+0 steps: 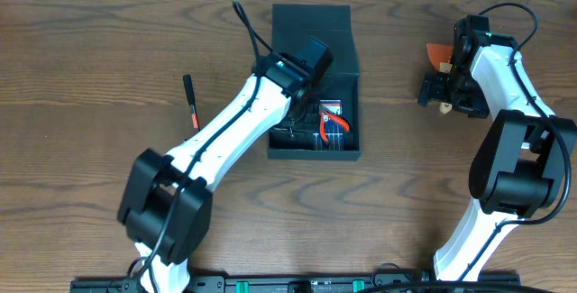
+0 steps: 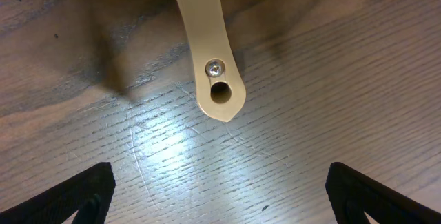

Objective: Pack container
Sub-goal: 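Carry the screwdriver into the black box and release it, then withdraw the left gripper and move it over the hammer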

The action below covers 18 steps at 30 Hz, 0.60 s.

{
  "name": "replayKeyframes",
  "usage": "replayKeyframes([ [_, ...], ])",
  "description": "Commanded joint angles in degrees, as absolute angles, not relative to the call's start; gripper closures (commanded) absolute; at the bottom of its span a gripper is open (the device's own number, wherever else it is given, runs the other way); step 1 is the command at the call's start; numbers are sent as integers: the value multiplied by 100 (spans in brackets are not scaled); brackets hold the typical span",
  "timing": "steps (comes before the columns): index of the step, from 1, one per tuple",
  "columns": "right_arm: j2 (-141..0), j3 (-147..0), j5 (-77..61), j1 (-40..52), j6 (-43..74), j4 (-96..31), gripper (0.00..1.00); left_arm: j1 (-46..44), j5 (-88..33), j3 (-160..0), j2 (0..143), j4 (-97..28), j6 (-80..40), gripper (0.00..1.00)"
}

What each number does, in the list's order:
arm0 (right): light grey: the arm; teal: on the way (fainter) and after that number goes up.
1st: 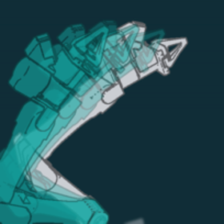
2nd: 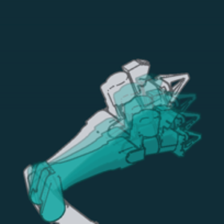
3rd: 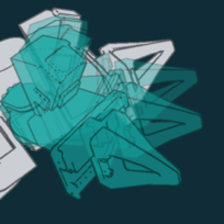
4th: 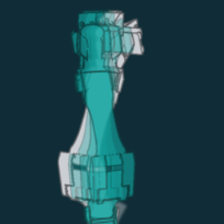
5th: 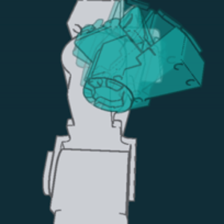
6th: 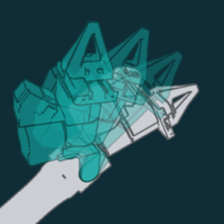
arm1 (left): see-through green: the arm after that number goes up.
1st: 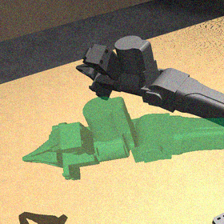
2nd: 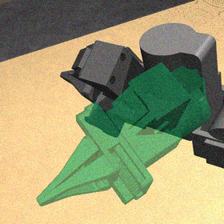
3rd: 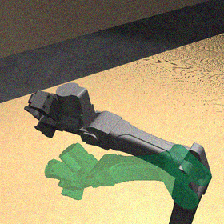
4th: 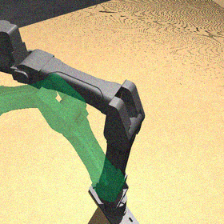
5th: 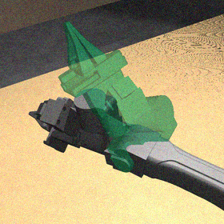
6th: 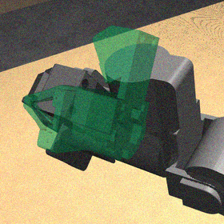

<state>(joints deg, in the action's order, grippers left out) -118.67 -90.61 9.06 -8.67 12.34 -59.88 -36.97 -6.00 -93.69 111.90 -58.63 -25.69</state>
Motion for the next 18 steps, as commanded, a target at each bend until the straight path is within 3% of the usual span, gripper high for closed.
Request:
replayKeyframes([
  [1, -11841, -9074, 965, -864, 1192, -5979, 1, -3706, -532, -9323, 11413, -5835, -2545, 94],
  [12, -11841, -9074, 965, -864, 1192, -5977, 1, -3706, -290, -9323, 11605, -5581, -2512, 94],
  [18, -11841, -9074, 965, -864, 1192, -5977, 1, -3706, -292, -9321, 11607, -5583, -2403, 86],
])
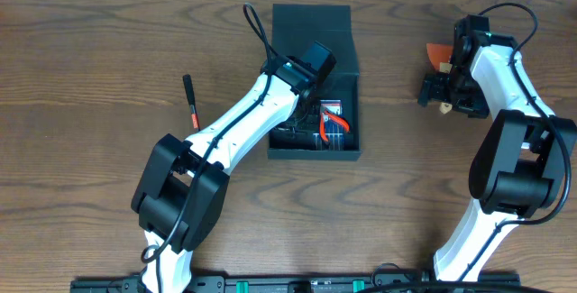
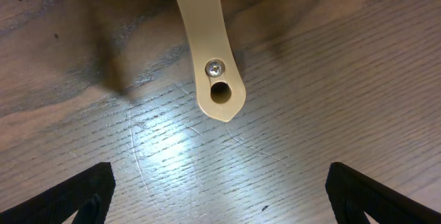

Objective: Pack container
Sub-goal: 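Withdraw the left gripper and move it over the hammer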

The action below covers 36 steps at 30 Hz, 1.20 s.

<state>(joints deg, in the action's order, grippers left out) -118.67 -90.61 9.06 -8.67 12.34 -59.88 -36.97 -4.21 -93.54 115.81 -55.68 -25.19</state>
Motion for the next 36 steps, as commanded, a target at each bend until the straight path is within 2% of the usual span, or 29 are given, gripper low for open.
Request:
replayKeyframes([
  [1, -11841, -9074, 965, -864, 1192, -5977, 1, -3706, -292, -9321, 11607, -5581, -2403, 86],
  [3, -11841, -9074, 965, -864, 1192, -5977, 1, -3706, -292, -9321, 11607, -5581, -2394, 83],
  [4, -11841, -9074, 965, -864, 1192, -5979, 1, -3706, -294, -9321, 11607, -5581, -2357, 78],
  [5, -11841, -9074, 965, -864, 1192, -5977, 1, -3706, -296, -9321, 11607, -5586, -2307, 69],
  [6, -11841, -9074, 965, -864, 1192, -5977, 1, -3706, -296, -9321, 11607, -5594, -2292, 67],
  [18, -11841, -9074, 965, -864, 1192, -5979, 1, -3706, -301, -9376, 11605, -5607, -2276, 67],
  [24, -11841, -9074, 965, -864, 1192, -5977, 1, -3642, -294, -10075, 11577, -6007, -2198, 67],
  [31, -11841, -9074, 965, -864, 1192, -5979, 1, -2814, -292, -11024, 11153, -6849, -2106, 67],
  [36, -11841, -9074, 965, -864, 1192, -5977, 1, -1859, -290, -11043, 10565, -7159, -2049, 31],
])
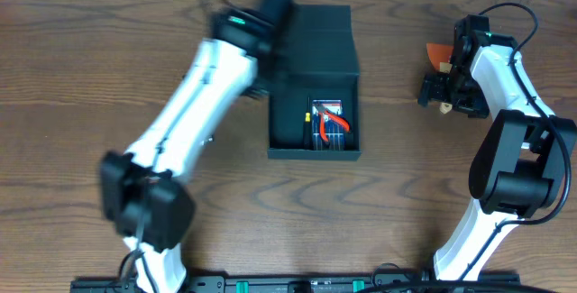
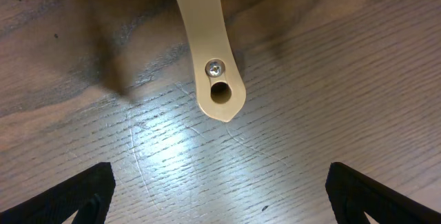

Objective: Pack container
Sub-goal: 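Withdraw the left gripper and move it over the hammer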

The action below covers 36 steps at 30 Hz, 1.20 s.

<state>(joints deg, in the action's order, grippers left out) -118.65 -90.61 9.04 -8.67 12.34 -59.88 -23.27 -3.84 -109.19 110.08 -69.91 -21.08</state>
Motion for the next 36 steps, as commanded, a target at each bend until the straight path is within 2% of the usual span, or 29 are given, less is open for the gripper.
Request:
replayKeyframes([
  [1, -11841, -9074, 965, -864, 1192, -5979, 1, -1684, -285, -11043, 10484, -7244, -1973, 27],
  [5, -11841, -9074, 965, -864, 1192, -5977, 1, -1100, -189, -11013, 10333, -7618, -1754, 17],
  [11, -11841, -9074, 965, -864, 1192, -5977, 1, -961, 38, -10324, 10333, -7658, -1570, 17],
  [24, -11841, -9074, 965, -864, 1192, -5977, 1, -967, 110, -8027, 10322, -6080, -1608, 17],
  [36, -11841, -9074, 965, -864, 1192, -5977, 1, -967, 69, -7395, 10322, -5301, -1592, 17],
])
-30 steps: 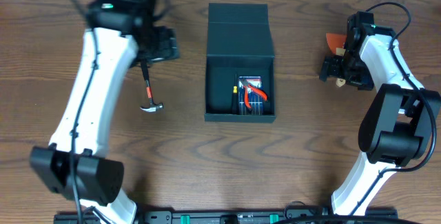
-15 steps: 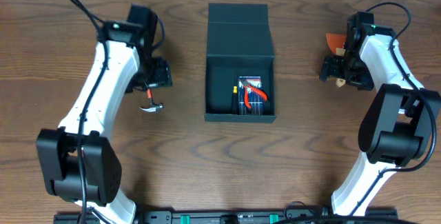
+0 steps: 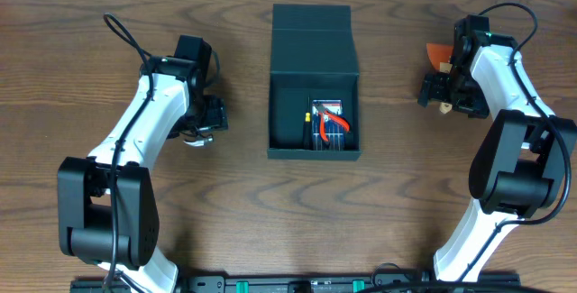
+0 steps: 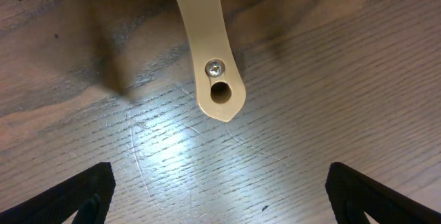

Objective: Pack container
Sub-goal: 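Withdraw the left gripper and move it over the hammer, then lower the left gripper onto the hammer handle and grasp it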

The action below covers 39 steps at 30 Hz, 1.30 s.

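The black container (image 3: 315, 113) lies open mid-table with its lid (image 3: 311, 33) folded back. Red-handled pliers (image 3: 330, 122) lie inside on the right. My left gripper (image 3: 202, 123) hovers low over the table to the left of the container; its fingers are hidden under the wrist. My right gripper (image 3: 441, 91) sits at the far right. In the right wrist view, the right gripper (image 4: 220, 191) is open wide, with both fingertips (image 4: 93, 186) apart over bare wood. A tan handle (image 4: 210, 52) with a screw and a hole lies just ahead of it.
An orange piece (image 3: 439, 54) shows at the tan handle's far end, beside the right arm (image 3: 505, 77). The left arm (image 3: 144, 140) slants across the table's left side. Cables loop above both wrists.
My left arm has gone from the container's far left corner to the table left of it, over the spot where a black and red pen lay. The right gripper has not moved.
At the two oldest moments my left gripper reached down into the open container beside the pliers. Later it was out, blurred at the box's far left corner. Now it is low over the pen's place. The right gripper stayed open at the tan handle throughout.
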{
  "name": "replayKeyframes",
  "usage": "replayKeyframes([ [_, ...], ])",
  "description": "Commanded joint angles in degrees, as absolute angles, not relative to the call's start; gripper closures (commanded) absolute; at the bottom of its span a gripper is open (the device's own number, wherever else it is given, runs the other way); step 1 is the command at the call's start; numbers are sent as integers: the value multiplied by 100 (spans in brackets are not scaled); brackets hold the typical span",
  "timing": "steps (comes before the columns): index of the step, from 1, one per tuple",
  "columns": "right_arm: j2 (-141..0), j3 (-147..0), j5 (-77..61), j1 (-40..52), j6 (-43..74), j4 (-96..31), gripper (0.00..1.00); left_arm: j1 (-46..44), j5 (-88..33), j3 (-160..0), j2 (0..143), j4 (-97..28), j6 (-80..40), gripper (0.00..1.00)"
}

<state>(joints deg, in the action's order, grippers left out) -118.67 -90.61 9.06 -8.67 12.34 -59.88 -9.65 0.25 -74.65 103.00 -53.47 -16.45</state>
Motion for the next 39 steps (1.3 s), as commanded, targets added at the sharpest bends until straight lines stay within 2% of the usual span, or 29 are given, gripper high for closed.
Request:
replayKeyframes([
  [1, -11841, -9074, 965, -864, 1192, -5979, 1, -967, 71, -7336, 10322, -5238, -1623, 17],
  [19, -11841, -9074, 965, -864, 1192, -5977, 1, -792, 113, -6523, 10322, -4440, -2416, 17],
  [26, -11841, -9074, 965, -864, 1192, -5977, 1, -794, 47, -6510, 10331, -4270, -2180, 11],
  [32, -11841, -9074, 965, -864, 1192, -5977, 1, -794, 45, -6510, 10335, -4274, -1973, 0],
  [39, -11841, -9074, 965, -864, 1192, -5977, 1, -794, -45, -6508, 10416, -4298, -1708, 1],
])
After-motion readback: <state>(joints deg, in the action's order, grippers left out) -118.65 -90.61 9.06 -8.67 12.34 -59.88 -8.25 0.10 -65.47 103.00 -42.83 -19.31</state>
